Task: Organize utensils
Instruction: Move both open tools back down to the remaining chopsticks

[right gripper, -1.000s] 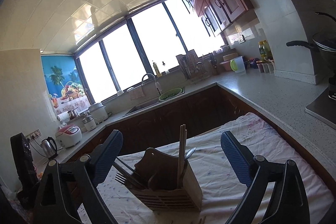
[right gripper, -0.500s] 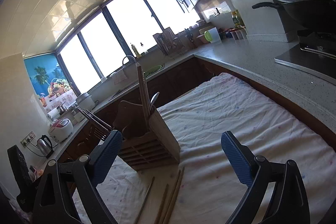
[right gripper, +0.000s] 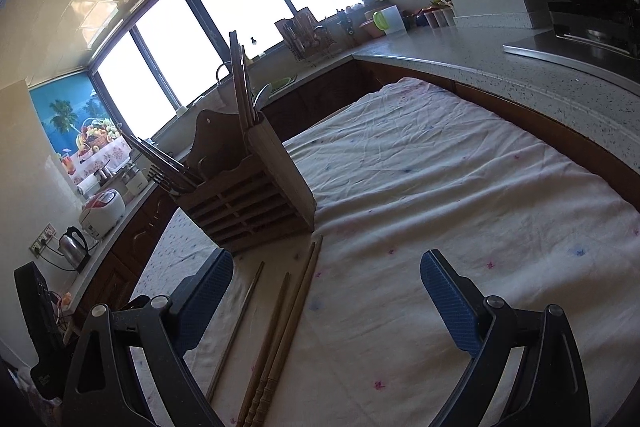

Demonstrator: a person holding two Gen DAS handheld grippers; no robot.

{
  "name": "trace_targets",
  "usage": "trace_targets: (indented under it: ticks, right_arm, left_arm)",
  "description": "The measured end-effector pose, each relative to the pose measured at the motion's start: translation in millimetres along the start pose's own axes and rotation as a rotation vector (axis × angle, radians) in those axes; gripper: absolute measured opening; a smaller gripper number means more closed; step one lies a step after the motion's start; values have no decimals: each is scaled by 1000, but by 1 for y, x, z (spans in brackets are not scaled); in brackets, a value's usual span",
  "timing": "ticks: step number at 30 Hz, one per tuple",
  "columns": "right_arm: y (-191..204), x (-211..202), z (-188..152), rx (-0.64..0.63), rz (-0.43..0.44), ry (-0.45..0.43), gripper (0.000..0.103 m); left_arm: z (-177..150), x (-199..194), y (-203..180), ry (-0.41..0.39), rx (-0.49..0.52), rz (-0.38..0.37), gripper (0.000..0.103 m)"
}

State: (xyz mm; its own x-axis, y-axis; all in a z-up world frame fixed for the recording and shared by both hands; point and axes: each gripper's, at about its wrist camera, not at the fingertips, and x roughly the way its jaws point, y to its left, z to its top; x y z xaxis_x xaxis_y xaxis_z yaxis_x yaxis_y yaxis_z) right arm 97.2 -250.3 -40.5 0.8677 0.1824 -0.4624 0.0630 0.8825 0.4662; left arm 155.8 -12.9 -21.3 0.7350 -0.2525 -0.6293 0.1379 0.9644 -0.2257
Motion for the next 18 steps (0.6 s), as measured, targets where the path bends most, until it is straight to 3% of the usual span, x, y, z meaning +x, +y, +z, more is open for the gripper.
trace_targets:
  ticks: [3, 8, 11, 18]
  right_arm:
    - [6, 7, -3, -35, -12, 27, 89]
    - [11, 29, -7, -64, -19, 115, 60]
    - [12, 41, -10, -67, -17, 161, 48]
    - [23, 69, -14, -109, -14, 252, 38]
  left_arm:
    - [-1, 6, -5, 21, 20, 4, 74]
    - [-2, 17, -11, 65, 47, 6, 74]
    - [-2, 23, -11, 87, 50, 7, 74]
    - [-1, 30, -9, 110, 40, 12, 74]
